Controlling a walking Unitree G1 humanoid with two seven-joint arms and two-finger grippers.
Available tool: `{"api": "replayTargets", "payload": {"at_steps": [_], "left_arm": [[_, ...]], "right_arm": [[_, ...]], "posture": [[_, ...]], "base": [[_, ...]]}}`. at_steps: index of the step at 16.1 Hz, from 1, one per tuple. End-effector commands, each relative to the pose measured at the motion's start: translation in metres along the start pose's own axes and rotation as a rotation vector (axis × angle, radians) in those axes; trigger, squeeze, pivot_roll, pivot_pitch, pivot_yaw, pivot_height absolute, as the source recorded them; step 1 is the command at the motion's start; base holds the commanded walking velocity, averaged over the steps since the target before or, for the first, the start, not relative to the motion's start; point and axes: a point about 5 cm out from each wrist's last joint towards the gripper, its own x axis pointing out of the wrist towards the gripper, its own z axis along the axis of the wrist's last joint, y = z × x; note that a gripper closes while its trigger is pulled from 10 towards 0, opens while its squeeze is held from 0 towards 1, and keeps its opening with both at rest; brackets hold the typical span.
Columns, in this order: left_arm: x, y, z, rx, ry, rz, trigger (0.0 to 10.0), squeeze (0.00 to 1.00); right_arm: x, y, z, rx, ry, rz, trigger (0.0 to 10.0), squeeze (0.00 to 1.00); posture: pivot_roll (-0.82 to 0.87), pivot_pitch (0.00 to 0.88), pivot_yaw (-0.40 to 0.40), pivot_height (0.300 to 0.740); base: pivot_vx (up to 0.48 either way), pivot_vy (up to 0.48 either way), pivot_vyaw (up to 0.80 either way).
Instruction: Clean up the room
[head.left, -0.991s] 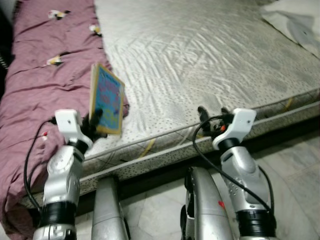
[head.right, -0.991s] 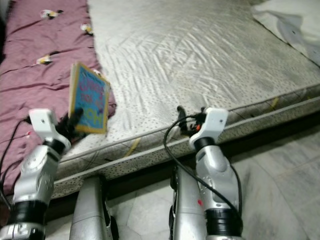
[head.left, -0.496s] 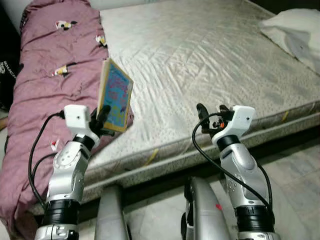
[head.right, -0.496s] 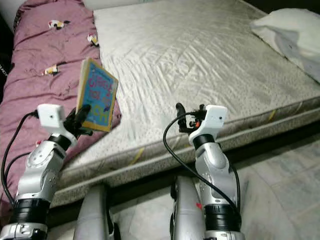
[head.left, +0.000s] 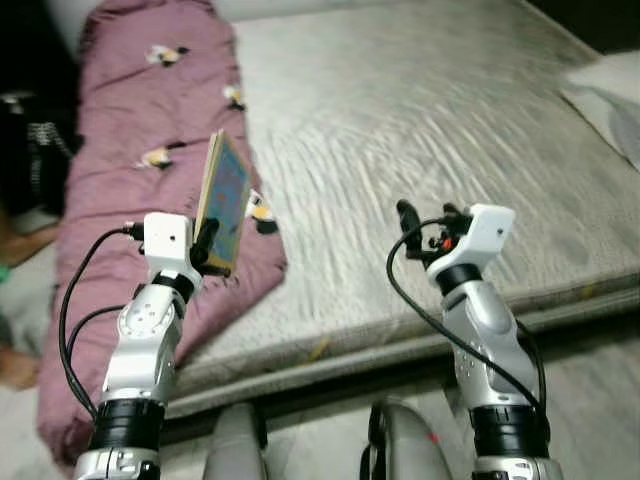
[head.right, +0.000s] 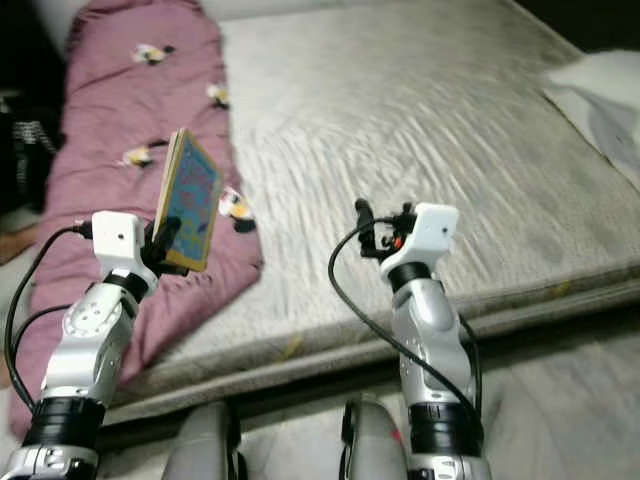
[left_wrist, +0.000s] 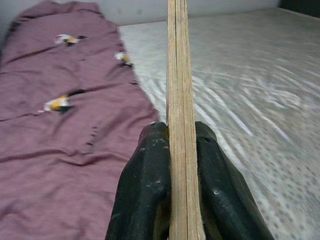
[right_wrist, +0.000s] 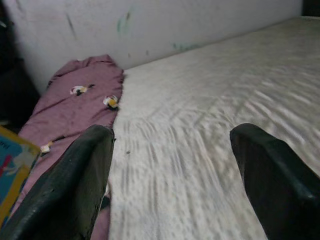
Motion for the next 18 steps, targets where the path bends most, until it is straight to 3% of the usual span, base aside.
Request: {"api": "replayTargets", "payload": {"at_steps": [1,6,10,14,16,18], "left_arm": [[0.0008,0.0013,0.0061,0.015,-0.034,0.013,10.0,0.00],[0.0029,-0.0020,0.0038,0.062,-0.033,0.013,10.0,0.00],[0.0033,-0.0003,-0.0008,0.008,-0.020,0.016,10.0,0.00],[0.0062,-0.0048,-0.0005,-0.010,-0.028,-0.002,10.0,0.00],[0.0067,-0.0054,-0.0009,-0.010,-0.027,-0.005,10.0,0.00],[0.0074,-0.0059,-0.0008,-0.013,-0.028,-0.008,10.0,0.00]], "right_arm": [[0.0008,-0.0012,0.0025,-0.003,-0.011,-0.006,10.0,0.00],[0.0020,-0.0021,0.0039,-0.008,-0.016,-0.009,10.0,0.00],[-0.0008,-0.0061,0.0022,-0.019,-0.020,-0.028,10.0,0.00],[-0.0011,-0.0047,-0.0004,-0.026,-0.015,-0.029,10.0,0.00],[-0.0014,-0.0043,-0.0009,-0.084,-0.003,-0.017,10.0,0.00],[-0.0027,-0.0051,-0.0012,-0.075,-0.009,-0.020,10.0,0.00]], "posture": [[-0.02,0.000,0.032,0.740],[-0.02,0.000,0.030,0.740],[-0.03,0.000,0.023,0.740],[-0.04,0.000,0.032,0.740],[-0.04,0.000,0.033,0.740],[-0.04,0.000,0.029,0.740]], "base": [[0.000,0.000,0.00],[0.000,0.000,0.00],[0.000,0.000,0.00],[0.000,-0.356,0.00],[0.000,-0.360,0.00],[0.000,-0.358,0.68]]}}
